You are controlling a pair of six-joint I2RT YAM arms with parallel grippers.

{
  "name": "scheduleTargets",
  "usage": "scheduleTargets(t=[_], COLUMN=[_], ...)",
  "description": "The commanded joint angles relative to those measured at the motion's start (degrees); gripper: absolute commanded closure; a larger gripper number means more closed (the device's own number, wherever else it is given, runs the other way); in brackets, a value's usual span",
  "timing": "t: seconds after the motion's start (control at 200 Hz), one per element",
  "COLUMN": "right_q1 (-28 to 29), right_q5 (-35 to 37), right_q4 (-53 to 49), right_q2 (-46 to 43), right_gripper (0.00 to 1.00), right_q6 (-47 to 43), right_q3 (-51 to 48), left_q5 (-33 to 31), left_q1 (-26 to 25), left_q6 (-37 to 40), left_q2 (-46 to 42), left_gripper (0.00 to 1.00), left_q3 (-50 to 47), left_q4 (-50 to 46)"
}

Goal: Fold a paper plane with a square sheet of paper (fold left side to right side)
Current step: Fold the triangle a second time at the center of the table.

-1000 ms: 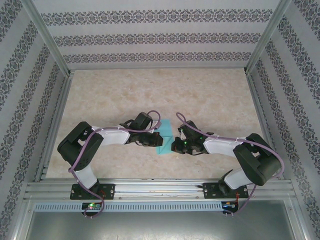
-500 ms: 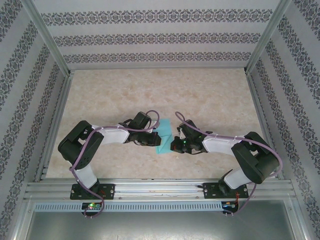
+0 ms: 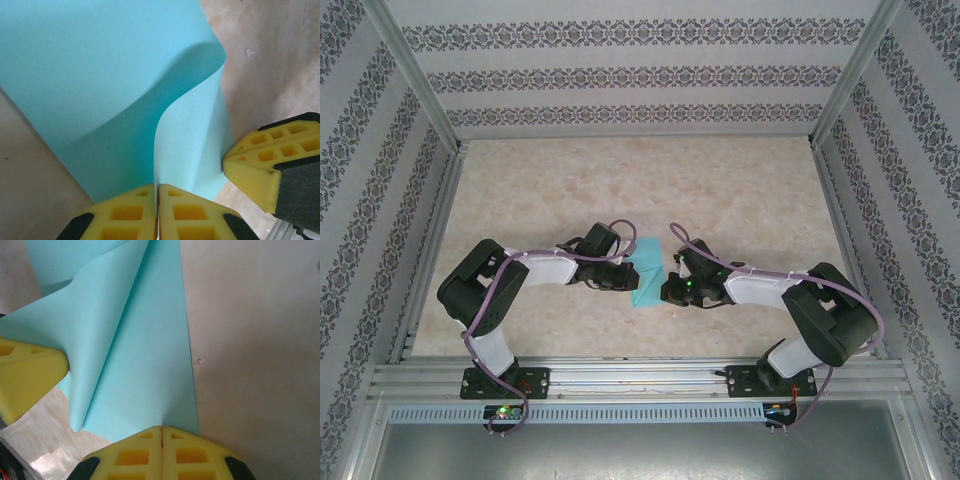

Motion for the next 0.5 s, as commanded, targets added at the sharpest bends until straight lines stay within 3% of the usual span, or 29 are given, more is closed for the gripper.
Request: scheduleTargets(t=[0.0, 0.495], right_q1=[0.66, 0.7], right_q5=[1.63, 1.8], right_q4=[-3.34, -3.41], right_q2=[1.83, 2.23], right_gripper=[1.0, 1.0], right_q6=[-1.54, -1.38], right_q3=[-0.6, -0.78], left_q5=[-0.54, -0.73], left_q1=[0.9, 1.59], left_q6=[1.38, 1.66], left_q2=[0.57, 0.73], left_gripper=[0.91, 0.91], left_q3=[0.57, 0.54], left_q4=[-1.22, -0.72])
